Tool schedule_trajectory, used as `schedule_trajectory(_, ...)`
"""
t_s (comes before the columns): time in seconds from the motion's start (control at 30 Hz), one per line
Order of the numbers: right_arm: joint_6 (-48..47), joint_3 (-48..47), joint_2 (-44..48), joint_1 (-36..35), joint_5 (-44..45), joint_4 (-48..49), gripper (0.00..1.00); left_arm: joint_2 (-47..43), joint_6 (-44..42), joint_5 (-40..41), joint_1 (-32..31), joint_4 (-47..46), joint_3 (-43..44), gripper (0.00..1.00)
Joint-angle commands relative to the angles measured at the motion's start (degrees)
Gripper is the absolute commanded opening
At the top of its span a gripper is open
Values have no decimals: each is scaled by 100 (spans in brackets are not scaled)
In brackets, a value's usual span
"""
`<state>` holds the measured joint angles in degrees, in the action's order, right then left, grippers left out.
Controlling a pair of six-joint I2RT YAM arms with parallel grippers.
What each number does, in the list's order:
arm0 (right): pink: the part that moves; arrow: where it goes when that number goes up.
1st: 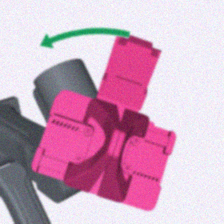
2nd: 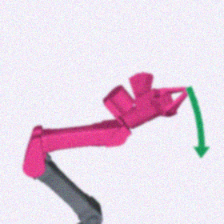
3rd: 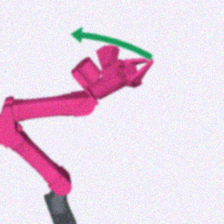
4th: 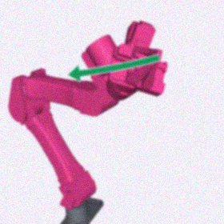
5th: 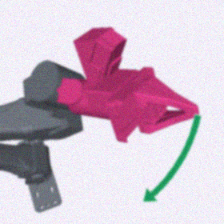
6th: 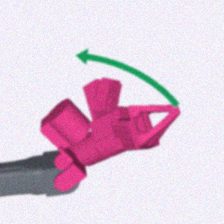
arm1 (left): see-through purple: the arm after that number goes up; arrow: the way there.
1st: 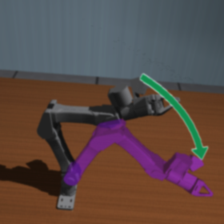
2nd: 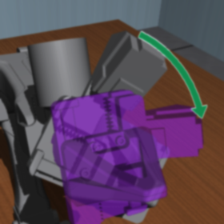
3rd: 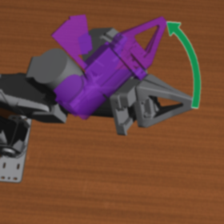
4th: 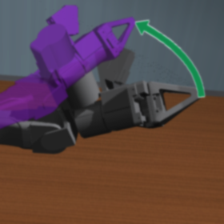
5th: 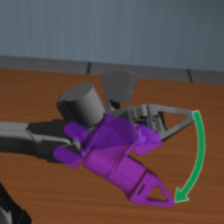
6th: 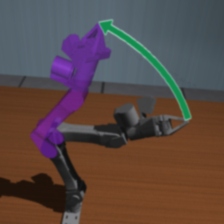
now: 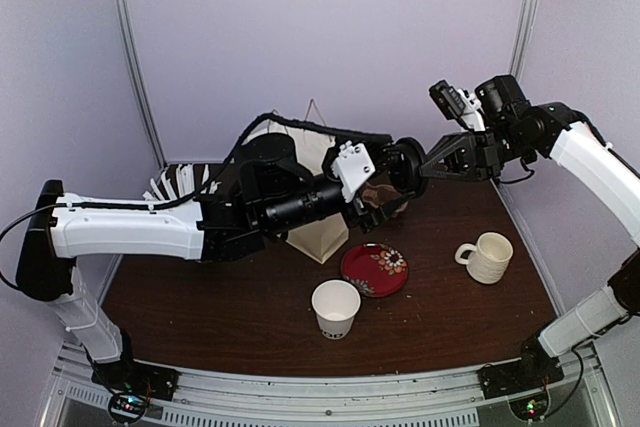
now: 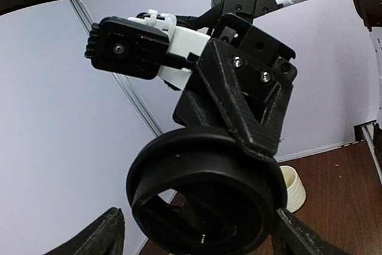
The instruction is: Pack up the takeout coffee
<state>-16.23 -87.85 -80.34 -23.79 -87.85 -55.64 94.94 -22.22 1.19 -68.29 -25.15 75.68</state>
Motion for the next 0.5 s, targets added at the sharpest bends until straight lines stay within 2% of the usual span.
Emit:
schedule_trajectory(0.0,19,79,106,-29,-136,95,13,58,166,-331,51,-76,169,89)
schedule_trajectory(0.1,15,127,106,-29,-161,127,13,13,328,-542,120,-29,147,90)
schedule_trajectory(0.47,42,151,88,-29,-162,166,13,2,457,-764,215,143,132,81)
